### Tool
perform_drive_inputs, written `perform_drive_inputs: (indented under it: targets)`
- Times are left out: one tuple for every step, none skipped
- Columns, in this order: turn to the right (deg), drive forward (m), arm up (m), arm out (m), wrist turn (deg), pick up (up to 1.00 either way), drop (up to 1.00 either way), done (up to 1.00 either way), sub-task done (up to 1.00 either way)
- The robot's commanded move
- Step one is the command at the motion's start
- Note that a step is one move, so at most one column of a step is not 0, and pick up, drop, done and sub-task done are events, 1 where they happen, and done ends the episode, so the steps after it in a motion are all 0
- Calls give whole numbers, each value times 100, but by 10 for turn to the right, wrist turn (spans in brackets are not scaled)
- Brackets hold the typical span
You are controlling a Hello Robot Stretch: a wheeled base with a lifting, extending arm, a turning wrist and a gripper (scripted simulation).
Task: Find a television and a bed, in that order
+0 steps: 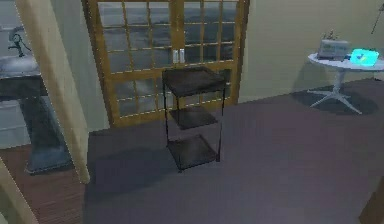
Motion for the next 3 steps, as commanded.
perform_drive_inputs:
  targets:
    - [0, 85, 0, 0, 0, 0, 0, 0, 0]
    - [-450, 0, 0, 0, 0, 0, 0, 0, 0]
    - [-270, 0, 0, 0, 0, 0, 0, 0, 0]
